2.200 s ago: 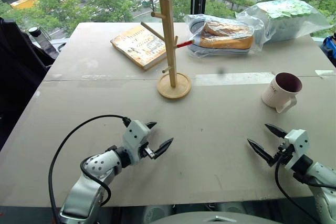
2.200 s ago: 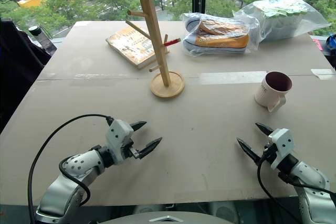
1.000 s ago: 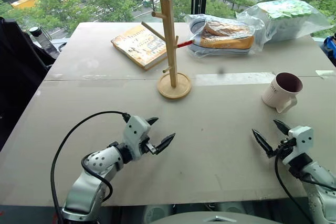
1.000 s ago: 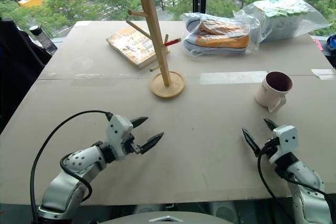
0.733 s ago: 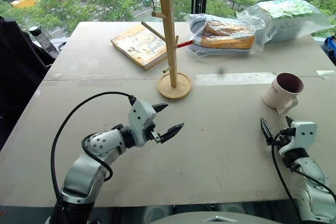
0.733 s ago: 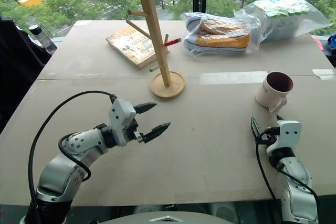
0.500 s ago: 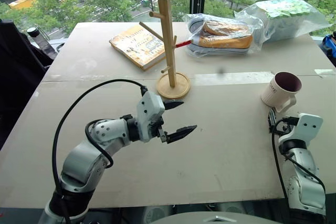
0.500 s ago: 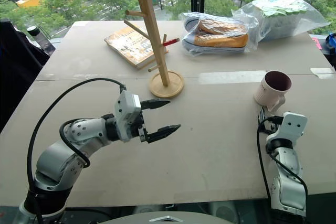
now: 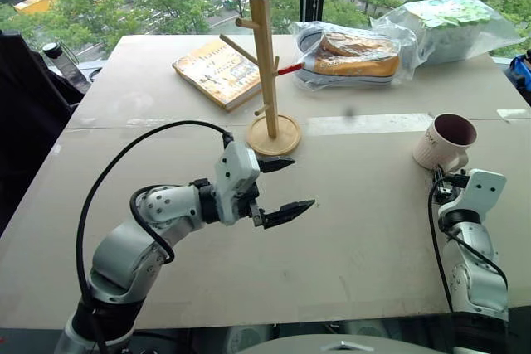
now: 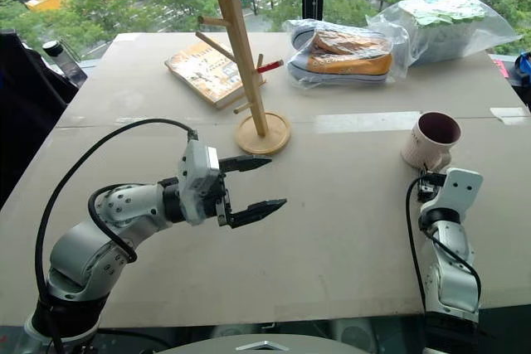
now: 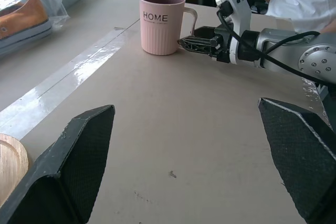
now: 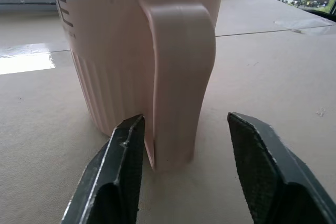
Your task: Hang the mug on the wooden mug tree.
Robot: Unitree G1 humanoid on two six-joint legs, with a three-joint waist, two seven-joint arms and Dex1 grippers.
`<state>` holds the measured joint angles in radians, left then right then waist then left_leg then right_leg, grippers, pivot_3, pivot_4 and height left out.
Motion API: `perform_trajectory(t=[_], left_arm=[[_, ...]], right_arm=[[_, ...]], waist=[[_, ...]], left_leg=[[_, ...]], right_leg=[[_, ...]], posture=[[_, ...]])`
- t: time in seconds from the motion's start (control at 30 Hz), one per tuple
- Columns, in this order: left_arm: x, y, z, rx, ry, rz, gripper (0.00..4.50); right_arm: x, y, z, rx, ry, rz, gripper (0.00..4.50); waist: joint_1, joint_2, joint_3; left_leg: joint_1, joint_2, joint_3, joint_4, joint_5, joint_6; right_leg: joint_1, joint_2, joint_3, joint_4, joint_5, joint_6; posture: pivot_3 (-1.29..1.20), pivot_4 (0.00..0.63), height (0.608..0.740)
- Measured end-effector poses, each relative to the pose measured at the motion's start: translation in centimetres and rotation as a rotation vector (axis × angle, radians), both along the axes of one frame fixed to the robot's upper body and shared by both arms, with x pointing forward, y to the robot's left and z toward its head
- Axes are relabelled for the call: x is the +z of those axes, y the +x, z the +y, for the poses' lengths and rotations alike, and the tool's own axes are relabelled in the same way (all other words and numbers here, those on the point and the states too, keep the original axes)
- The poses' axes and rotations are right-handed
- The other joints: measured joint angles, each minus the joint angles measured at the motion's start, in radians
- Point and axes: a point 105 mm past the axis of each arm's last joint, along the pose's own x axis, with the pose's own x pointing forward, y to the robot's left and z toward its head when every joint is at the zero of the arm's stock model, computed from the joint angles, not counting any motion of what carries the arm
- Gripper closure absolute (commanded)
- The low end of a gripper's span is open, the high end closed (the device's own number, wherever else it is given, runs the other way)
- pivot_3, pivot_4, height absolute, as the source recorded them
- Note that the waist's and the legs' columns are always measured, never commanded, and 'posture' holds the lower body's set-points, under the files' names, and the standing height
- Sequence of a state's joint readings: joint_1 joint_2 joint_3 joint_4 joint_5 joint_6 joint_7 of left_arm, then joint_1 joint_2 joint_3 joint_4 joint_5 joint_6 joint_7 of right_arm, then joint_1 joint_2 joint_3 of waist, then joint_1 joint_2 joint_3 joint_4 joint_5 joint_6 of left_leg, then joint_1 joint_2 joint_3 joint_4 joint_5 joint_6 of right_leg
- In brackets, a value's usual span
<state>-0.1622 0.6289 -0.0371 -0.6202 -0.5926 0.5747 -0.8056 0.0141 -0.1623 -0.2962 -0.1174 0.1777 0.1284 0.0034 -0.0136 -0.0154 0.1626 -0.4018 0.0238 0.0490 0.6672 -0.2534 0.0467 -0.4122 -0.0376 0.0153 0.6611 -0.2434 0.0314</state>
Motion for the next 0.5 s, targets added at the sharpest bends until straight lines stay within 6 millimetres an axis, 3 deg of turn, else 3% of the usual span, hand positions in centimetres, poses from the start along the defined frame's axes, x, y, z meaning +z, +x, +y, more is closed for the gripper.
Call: perform_trajectory(t=[0.1,0.5], left_arm=[[0.16,0.05,0.03,0.004,-0.003,-0.014,0.00],[0.24,0.16,0.34,0.026,-0.006,-0.036,0.00]], right_arm=[[0.00,0.19,-0.11,0.005,-0.001,0.002,4.42],[-0.06,0.69,-0.23,0.011,-0.002,0.008,4.50]], waist=[[0.000,0.000,0.000],[0.000,0.000,0.000]], left_leg=[[0.000,0.000,0.000,0.000,0.000,0.000],[0.000,0.000,0.000,0.000,0.000,0.000]], right_leg=[[0.000,0.000,0.000,0.000,0.000,0.000],[0.000,0.000,0.001,0.000,0.000,0.000]], posture=[[0.00,0.150,0.740],[0.00,0.150,0.740]])
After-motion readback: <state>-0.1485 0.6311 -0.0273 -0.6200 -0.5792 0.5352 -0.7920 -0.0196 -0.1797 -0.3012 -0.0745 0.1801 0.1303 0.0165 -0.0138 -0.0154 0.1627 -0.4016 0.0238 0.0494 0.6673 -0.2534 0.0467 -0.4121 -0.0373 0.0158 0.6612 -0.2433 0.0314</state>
